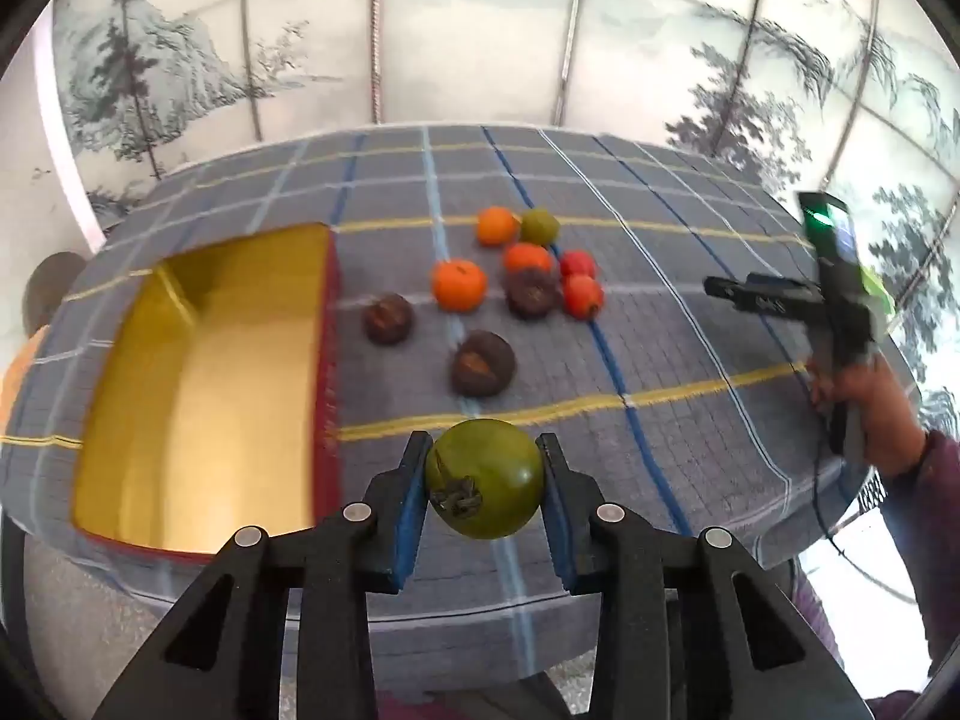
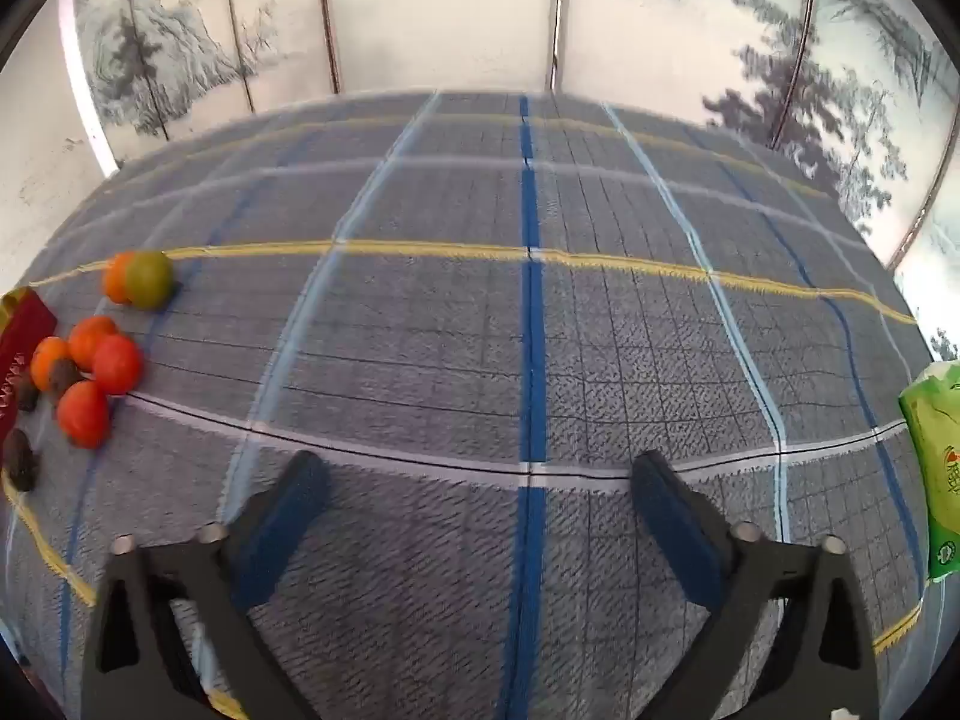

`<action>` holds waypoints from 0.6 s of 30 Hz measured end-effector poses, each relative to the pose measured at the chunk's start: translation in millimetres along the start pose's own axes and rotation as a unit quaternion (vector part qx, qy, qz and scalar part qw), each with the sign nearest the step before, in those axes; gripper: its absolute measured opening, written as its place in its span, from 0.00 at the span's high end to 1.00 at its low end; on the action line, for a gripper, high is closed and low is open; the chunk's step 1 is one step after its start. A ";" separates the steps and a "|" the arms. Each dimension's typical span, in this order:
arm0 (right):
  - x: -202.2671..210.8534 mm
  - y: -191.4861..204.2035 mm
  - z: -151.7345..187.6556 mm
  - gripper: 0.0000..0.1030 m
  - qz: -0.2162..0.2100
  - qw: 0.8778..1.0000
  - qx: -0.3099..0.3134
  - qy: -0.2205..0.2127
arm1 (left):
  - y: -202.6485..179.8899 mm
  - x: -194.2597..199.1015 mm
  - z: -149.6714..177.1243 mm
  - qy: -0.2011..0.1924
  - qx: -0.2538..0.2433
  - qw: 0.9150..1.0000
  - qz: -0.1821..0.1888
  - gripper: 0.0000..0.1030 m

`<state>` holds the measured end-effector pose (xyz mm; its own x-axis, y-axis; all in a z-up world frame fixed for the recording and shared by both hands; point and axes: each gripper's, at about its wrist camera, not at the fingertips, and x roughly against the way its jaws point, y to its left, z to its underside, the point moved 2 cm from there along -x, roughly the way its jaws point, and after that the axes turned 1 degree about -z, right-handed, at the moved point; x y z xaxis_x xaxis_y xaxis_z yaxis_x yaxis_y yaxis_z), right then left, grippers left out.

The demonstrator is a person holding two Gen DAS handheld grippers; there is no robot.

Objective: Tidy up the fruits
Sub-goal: 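Carry the green lime in the left gripper over the gold tray and release it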

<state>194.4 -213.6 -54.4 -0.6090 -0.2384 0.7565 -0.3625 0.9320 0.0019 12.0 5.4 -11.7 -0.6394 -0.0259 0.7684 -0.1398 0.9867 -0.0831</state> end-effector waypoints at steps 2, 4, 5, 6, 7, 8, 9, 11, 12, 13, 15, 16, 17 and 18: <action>23.3 24.0 3.7 0.35 -0.050 0.998 0.022 -0.028 | 11.3 5.3 -5.0 -0.009 0.008 1.000 -0.005 0.65; 49.9 58.3 9.2 0.34 -0.106 0.991 0.062 -0.052 | 23.0 8.3 -9.1 -0.015 0.014 1.000 -0.010 0.65; 61.2 78.9 11.4 0.34 -0.137 0.985 0.086 -0.060 | 25.0 11.3 -8.5 -0.018 0.017 1.000 -0.014 0.65; 69.4 96.9 13.8 0.34 -0.156 0.980 0.105 -0.066 | 28.2 16.0 -6.3 -0.020 0.022 0.999 -0.021 0.65; 75.4 117.9 15.5 0.35 -0.183 0.973 0.122 -0.065 | 34.4 15.9 -6.5 -0.019 0.028 0.999 -0.024 0.65; 77.5 140.2 17.5 0.38 -0.218 0.965 0.137 -0.053 | 40.3 17.4 -5.4 -0.020 0.037 0.999 -0.024 0.65; 77.2 156.3 19.6 0.39 -0.236 0.960 0.147 -0.045 | 44.4 19.0 -3.8 -0.018 0.041 0.999 -0.027 0.65; 71.9 194.7 24.2 0.43 -0.247 0.952 0.180 -0.036 | 56.1 24.1 -4.0 -0.020 0.047 0.998 -0.038 0.65; 68.2 208.6 25.7 0.43 -0.246 0.950 0.191 -0.031 | 63.6 28.0 -2.6 -0.022 0.049 0.998 -0.042 0.65; 60.0 223.5 27.8 0.43 -0.239 0.950 0.202 -0.023 | 66.1 29.6 -1.8 -0.021 0.049 0.998 -0.045 0.65; 49.9 239.8 29.8 0.43 -0.242 0.948 0.208 -0.009 | 73.9 27.9 -2.2 -0.032 0.050 0.997 -0.045 0.65; 43.8 246.3 28.8 0.43 -0.239 0.948 0.210 -0.003 | 78.5 28.6 -3.3 -0.036 0.048 0.997 -0.049 0.65; 37.8 250.4 27.1 0.43 -0.234 0.949 0.212 0.001 | 81.4 28.5 -4.0 -0.037 0.045 0.997 -0.052 0.65; 32.7 254.3 26.4 0.43 -0.229 0.950 0.213 0.006 | 84.6 28.0 -5.8 -0.040 0.039 0.997 -0.057 0.65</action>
<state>63.7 8.4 -46.5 -0.3105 -0.5867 0.7479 -0.8421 0.5348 0.0699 -13.3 89.0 6.4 -0.6735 -0.1528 0.7232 -0.2713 0.9612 -0.0496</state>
